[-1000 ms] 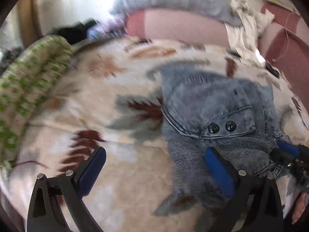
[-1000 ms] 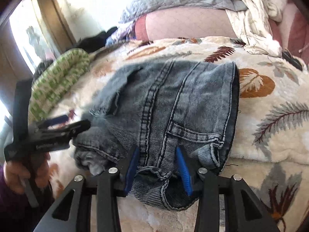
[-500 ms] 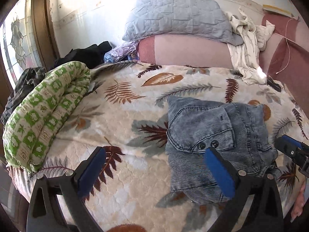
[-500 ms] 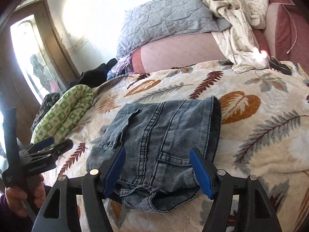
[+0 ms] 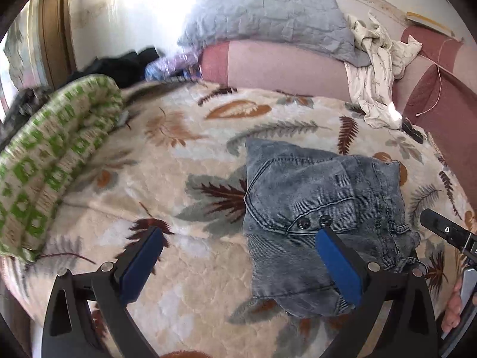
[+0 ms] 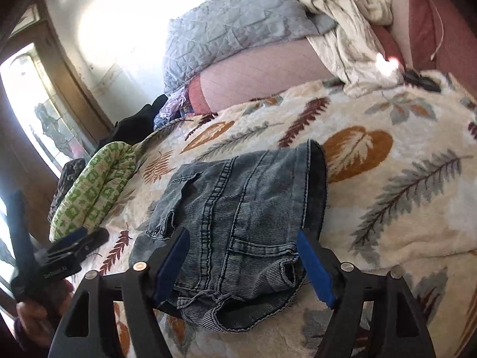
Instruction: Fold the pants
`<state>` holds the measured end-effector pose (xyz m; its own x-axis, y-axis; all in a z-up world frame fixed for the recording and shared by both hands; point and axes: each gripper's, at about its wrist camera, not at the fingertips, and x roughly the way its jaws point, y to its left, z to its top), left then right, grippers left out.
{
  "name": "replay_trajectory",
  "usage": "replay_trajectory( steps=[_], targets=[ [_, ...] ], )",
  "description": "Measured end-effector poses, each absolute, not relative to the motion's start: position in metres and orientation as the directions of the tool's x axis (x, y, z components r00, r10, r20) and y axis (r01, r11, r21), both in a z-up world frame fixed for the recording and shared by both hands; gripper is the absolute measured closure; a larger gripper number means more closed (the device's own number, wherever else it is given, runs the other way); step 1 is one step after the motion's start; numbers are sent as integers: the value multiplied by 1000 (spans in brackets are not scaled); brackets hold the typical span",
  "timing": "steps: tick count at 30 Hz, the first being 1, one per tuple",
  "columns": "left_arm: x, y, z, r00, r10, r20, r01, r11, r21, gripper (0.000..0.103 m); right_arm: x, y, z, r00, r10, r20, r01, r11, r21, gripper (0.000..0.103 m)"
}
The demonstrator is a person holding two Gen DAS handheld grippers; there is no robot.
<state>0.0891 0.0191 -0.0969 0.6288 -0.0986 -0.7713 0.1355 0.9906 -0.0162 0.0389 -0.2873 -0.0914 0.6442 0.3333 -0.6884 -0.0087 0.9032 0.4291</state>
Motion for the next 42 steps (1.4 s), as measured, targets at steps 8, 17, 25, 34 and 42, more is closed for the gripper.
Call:
replay_trajectory(
  steps=[8, 17, 25, 34, 42],
  targets=[
    [132, 35, -132, 496, -233, -837, 169, 971, -170, 1, 67, -307, -124, 575, 389, -720, 99, 840, 533, 24],
    [150, -5, -166, 315, -407, -857, 254, 907, -337, 1, 99, -321, -159, 505, 441, -742, 169, 793, 586, 23],
    [148, -13, -164, 330, -443, -834, 284, 889, -360, 12, 111, -301, -162, 483, 469, -739, 86, 815, 573, 32],
    [150, -13, -143, 387, -449, -805, 306, 886, -348, 56, 105, -280, -139, 550, 421, -721, -18, 869, 494, 63],
    [153, -5, -101, 463, -437, -771, 330, 892, -307, 66, 105, -255, -95, 634, 446, -632, -174, 878, 446, 75]
  ],
)
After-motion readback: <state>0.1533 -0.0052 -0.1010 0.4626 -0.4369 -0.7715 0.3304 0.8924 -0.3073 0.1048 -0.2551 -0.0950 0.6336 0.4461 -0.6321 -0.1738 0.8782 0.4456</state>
